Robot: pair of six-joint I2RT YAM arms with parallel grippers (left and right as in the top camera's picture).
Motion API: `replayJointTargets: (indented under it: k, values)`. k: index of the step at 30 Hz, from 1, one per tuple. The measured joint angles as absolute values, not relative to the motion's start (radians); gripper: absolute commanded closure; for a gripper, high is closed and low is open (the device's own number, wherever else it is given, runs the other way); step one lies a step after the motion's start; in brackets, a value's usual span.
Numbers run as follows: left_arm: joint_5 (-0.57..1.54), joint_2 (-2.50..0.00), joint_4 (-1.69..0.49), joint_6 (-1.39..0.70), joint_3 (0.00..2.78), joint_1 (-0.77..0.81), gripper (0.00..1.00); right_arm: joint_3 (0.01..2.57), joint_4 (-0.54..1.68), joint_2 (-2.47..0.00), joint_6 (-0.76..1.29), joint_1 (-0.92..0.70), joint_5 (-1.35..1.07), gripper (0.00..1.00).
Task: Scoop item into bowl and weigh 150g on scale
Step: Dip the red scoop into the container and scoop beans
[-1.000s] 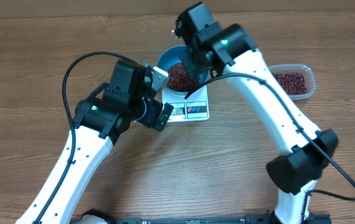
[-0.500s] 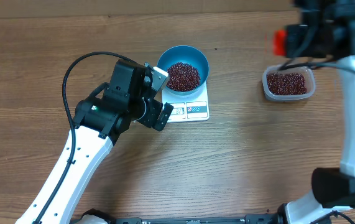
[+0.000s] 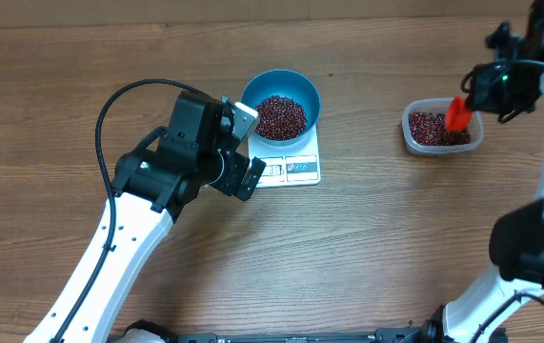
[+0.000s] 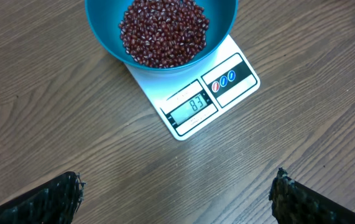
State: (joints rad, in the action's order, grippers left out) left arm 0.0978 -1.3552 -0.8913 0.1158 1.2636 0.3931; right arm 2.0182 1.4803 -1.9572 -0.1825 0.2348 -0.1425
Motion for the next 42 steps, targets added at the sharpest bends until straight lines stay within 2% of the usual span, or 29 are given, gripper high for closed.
replayJointTargets:
  k: [14,36,42]
  values:
    - [0.098,-1.355,-0.891,0.116,1.264,0.393,0.01,1.933,1.405,-2.085,-0.218,0.234,-0.181,0.96]
    - [0.098,-1.355,-0.891,0.115,1.264,0.393,0.00,1.834,1.320,-2.094,-0.237,0.238,-0.362,0.96]
    - [0.098,-1.355,-0.891,0.116,1.264,0.393,0.00,1.823,1.324,-2.096,-0.240,0.289,-0.449,0.96]
